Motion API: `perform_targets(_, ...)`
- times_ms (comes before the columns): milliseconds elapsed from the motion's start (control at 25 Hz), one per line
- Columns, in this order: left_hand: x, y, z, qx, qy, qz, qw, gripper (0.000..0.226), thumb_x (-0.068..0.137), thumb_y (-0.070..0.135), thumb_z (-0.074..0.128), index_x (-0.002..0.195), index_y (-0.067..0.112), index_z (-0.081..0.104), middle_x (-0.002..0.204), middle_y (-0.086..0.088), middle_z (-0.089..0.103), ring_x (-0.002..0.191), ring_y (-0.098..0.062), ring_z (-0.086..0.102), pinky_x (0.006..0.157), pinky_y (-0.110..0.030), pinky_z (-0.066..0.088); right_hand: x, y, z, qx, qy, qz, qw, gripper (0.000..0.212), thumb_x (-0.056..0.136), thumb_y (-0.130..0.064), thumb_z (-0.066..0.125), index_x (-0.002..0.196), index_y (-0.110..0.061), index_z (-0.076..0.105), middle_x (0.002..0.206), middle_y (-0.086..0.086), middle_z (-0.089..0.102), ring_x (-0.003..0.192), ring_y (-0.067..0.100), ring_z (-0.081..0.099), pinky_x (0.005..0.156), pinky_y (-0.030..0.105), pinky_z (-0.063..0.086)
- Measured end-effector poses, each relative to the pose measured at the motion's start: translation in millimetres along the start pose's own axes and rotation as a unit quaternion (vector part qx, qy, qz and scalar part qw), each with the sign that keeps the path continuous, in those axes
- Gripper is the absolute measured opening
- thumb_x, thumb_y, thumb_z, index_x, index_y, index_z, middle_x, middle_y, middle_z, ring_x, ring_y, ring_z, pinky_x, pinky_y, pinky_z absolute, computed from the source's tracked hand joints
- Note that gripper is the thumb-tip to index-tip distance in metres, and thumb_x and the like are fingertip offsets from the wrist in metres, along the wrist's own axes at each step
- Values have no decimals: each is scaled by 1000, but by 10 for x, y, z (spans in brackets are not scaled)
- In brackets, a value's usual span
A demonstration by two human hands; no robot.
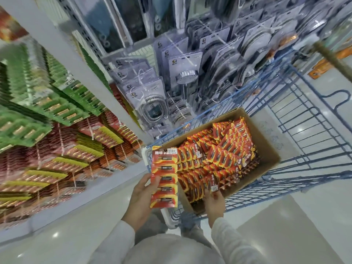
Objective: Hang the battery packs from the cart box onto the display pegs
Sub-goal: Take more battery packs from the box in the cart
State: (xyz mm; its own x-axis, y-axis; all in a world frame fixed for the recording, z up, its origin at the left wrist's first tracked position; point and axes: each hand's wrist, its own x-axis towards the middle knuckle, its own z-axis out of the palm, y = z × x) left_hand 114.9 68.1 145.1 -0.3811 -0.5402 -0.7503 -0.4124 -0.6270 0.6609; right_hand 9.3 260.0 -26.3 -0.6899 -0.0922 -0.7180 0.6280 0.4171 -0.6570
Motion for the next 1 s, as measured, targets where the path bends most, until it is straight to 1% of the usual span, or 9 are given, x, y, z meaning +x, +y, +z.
perform_targets(120,-131,57,-66,-32,19,37,999,34,95,36,66,127,25,65,112,-2,79,99,-27,78,92,-52,60,-437,-563,-141,-41,-49,-81,995,19,97,-38,68,111,-26,62,105,-8,71,106,24,67,100,48,53)
perform_targets(160,-165,90,-127,-57,20,48,997,32,97,32,66,127,22,65,113,-5,79,99,-29,78,94,-53,58,-556,-729,-166,-43,-72,-92,992,16,98,-36,66,108,-24,63,103,-9,73,105,23,67,100,46,52)
perform_targets(280,-257,220,-346,-136,24,78,987,35,94,18,66,128,15,65,113,-13,78,96,-33,77,91,-53,58,-824,-1180,-142,-43,-158,-136,977,24,101,-42,61,103,-19,69,102,-2,77,102,21,72,101,49,54)
perform_targets(400,-362,406,-737,-180,19,116,977,35,93,9,64,127,12,66,109,-16,78,87,-32,78,84,-47,58,-1195,-1648,129,13,-213,-130,968,22,102,-31,60,104,-14,73,100,6,79,95,23,75,93,44,56)
perform_targets(600,-570,830,-1538,-210,40,188,959,46,90,36,68,129,12,68,119,-22,74,101,-44,74,92,-60,57,-1890,-2188,911,97,-283,-131,945,11,97,-13,60,96,-7,69,83,7,75,74,20,73,68,33,55)
perform_targets(680,-645,975,-1712,-206,47,206,955,39,96,37,62,127,14,68,117,-19,75,100,-44,74,92,-63,57,-2080,-2328,1125,115,-281,-155,940,11,95,-16,61,97,-7,67,77,4,76,67,15,73,62,30,57)
perform_targets(760,-747,1116,-2109,-210,39,239,947,38,99,38,59,126,13,67,115,-18,76,99,-43,75,88,-59,59,-2374,-2434,1513,96,-278,-185,938,20,100,-24,58,104,-8,68,88,5,78,75,16,76,70,33,58)
perform_targets(880,-851,1319,-2584,-218,36,273,936,41,93,38,62,123,12,68,113,-19,76,94,-39,76,82,-50,59,-2659,-2519,1949,114,-279,-185,935,26,98,-32,63,110,-11,71,101,16,77,84,32,76,81,46,57)
perform_targets(1000,-974,1473,-2926,-243,42,286,926,38,90,34,65,119,11,70,111,-20,77,89,-36,77,78,-48,62,-2859,-2564,2257,126,-296,-185,929,42,87,-41,67,115,-10,72,103,20,76,83,37,72,83,52,55)
